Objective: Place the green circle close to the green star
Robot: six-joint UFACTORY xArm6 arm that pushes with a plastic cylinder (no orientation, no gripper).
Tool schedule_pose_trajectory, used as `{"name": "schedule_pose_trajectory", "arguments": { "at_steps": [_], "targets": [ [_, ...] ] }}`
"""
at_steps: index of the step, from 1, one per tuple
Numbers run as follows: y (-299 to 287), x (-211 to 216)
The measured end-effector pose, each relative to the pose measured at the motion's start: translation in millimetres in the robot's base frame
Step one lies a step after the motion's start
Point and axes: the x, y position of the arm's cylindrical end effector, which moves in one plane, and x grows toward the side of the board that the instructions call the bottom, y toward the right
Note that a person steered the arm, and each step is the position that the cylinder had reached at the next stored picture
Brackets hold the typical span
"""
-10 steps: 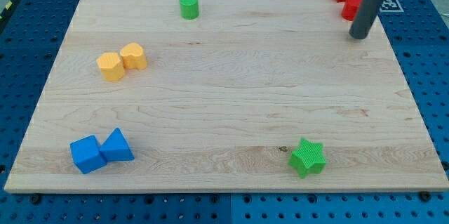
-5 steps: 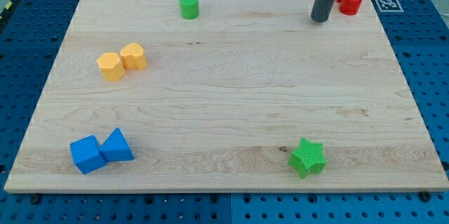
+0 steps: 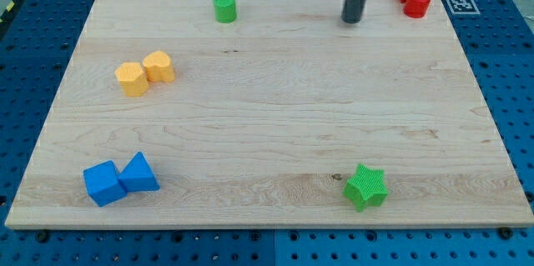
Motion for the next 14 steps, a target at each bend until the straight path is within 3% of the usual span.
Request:
{"name": "schedule_pose_trajectory", "arguments": {
  "at_steps": [2, 4, 10, 14],
  "targets": [
    [-118.4, -59.3],
    [-196.6, -64.4],
    [-197.3, -49.2],
    [-185.6, 25.6]
  ]
}}
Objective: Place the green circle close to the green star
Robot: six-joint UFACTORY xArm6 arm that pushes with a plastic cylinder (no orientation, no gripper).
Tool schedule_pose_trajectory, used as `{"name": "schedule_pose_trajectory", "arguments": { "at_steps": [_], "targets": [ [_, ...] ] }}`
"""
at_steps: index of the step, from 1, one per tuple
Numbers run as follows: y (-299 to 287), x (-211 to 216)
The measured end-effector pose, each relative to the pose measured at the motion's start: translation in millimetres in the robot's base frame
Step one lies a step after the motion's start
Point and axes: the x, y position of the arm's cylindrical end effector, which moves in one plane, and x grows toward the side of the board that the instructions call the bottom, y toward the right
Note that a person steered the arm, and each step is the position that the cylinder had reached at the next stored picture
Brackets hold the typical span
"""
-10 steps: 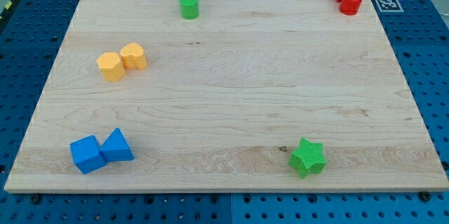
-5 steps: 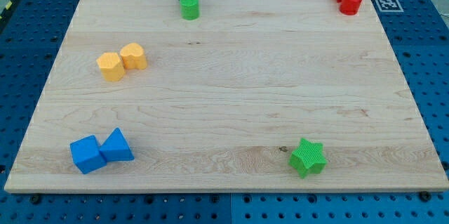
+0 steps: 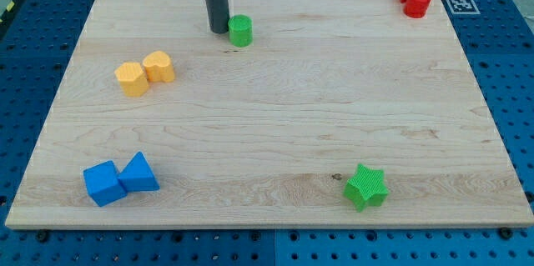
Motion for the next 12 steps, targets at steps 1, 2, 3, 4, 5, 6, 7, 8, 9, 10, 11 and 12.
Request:
{"name": "schedule_pose_trajectory", "arguments": {
  "at_steps": [1, 2, 3, 4, 5, 6, 7, 8, 9, 10, 11, 12],
  "targets": [
    [33.8, 0.1],
    [55.1, 0.1],
    [57.6, 0.0],
    [62.7, 1.3],
    [88.6, 6.7],
    [96.3, 21.2],
    [103.9, 42.7],
    [131.1, 64.9],
    [158.8, 86.1],
    [180.0, 112.1],
    [182.4, 134.7],
    [182.4, 154.4]
  ]
}}
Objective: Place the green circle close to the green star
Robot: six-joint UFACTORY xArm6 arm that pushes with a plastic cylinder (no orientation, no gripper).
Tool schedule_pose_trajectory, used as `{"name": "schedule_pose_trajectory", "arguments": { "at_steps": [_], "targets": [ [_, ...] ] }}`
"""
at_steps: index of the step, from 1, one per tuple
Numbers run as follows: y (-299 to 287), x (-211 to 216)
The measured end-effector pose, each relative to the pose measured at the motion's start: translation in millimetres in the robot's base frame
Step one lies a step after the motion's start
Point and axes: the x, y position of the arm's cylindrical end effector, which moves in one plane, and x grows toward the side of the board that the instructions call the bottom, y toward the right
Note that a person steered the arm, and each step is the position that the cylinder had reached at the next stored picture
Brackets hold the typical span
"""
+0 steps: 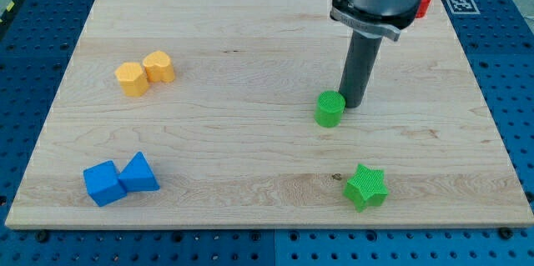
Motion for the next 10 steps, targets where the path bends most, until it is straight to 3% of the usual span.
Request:
{"name": "schedule_pose_trajectory", "arguments": {
  "at_steps": [2, 4, 5, 7, 10],
  "targets": [
    [-31.3, 12.7],
    [-88.8, -15.5],
    [-102.0, 2.6],
    [-41.0, 37.8],
    [-4.4, 81.9]
  ]
}}
